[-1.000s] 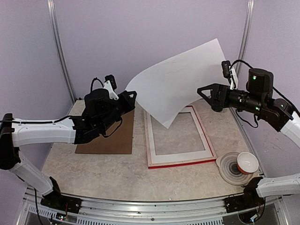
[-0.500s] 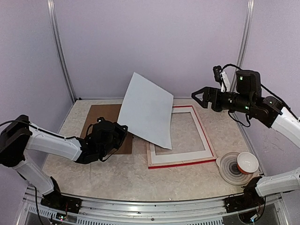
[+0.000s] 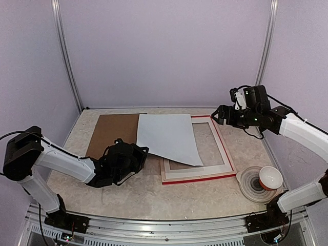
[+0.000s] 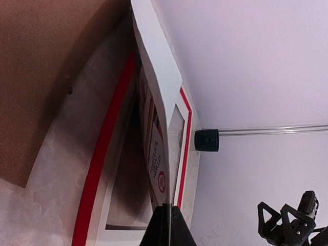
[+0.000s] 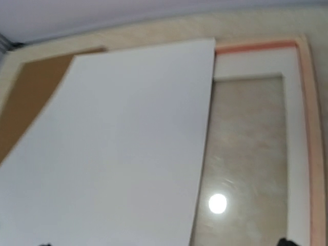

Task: Put the photo into the frame
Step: Turn over the photo, then move the frame body to the center of the board.

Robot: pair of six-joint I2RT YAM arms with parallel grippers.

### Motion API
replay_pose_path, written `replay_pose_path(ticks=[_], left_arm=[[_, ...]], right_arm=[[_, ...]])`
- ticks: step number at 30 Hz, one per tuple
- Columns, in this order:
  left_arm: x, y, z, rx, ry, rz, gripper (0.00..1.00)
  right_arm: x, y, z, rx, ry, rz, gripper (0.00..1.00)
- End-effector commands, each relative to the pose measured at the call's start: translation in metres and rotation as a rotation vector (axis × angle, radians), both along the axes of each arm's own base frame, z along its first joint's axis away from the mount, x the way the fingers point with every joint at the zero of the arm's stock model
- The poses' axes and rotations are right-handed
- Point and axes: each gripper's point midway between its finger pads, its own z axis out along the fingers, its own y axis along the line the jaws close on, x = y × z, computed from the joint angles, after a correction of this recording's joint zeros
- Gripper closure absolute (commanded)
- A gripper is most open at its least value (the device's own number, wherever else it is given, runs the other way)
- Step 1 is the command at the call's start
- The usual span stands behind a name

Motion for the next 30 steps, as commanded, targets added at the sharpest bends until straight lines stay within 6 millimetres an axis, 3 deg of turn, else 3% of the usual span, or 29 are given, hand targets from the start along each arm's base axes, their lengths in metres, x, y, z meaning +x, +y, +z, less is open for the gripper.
replay_pose_path(ticks=[1, 13, 18, 30], left_arm=[[-0.009, -0.009, -0.002, -0.027, 0.004, -0.039, 0.97], [-0.021, -0.037, -0.006, -0.041, 0.013, -0.129, 0.89], [-0.025, -0.057, -0.012, -0.031, 0.025, -0.192, 0.90], [-0.034, -0.064, -0.022, 0.019, 0.038, -0.262, 0.96]], right_arm=[[0.018, -0.010, -0.029, 0.024, 0.061, -0.027, 0.05], [0.058, -0.042, -0.107, 0.019, 0.213, -0.119, 0.04], [0.070, -0.046, -0.130, 0.017, 0.260, -0.133, 0.04], [0.091, -0.046, -0.171, 0.006, 0.338, -0.140, 0.02]])
